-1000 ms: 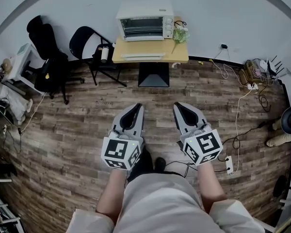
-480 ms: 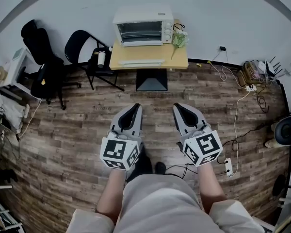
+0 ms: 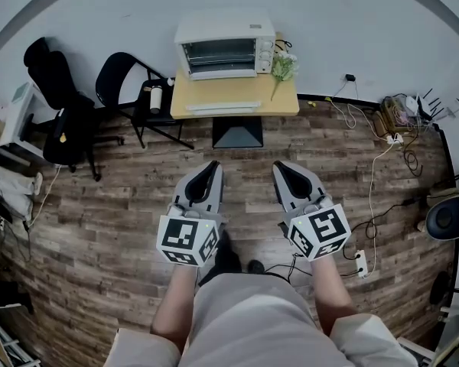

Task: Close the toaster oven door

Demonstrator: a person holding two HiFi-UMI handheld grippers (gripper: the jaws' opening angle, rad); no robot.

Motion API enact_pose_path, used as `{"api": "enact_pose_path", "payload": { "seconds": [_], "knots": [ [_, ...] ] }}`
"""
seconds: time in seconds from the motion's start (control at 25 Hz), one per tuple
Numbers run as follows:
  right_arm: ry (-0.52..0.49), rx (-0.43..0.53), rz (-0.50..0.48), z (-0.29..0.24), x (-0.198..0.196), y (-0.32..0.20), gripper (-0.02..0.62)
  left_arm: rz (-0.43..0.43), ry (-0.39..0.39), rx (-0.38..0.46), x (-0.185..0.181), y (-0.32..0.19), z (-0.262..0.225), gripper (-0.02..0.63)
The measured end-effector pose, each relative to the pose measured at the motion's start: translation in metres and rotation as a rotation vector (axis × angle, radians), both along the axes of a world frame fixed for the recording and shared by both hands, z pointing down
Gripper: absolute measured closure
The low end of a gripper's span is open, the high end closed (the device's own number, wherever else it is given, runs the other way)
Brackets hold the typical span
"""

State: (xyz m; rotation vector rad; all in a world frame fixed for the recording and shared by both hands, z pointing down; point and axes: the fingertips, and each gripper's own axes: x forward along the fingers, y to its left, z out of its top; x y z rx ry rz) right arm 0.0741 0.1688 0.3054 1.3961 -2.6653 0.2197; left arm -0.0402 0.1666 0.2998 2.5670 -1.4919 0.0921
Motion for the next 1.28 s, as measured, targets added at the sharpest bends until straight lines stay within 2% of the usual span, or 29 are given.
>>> {"api": "enact_pose_path", "payload": {
  "seconds": [0.44,0.72,1.04,1.28],
  "knots": [
    [0.017,-0.003,0.045,0.000,-0.038,-0.047,0.595,0.039,-0.012,0.002,-0.036,-0.048,0.001,0.588],
    [0.033,-0.025,0.065,0.012,-0.067,-0.068,0.529,0.078,-0.028,-0.013,-0.060,-0.072,0.015,0.584],
    [0.044,-0.042,0.082,0.020,-0.086,-0.085,0.485,0.091,-0.024,-0.032,-0.081,-0.093,0.028,0.514],
    [0.060,-0.058,0.093,0.025,-0.092,-0.091,0.480,0.099,-0.019,-0.045,-0.090,-0.097,0.033,0.511]
  ]
}}
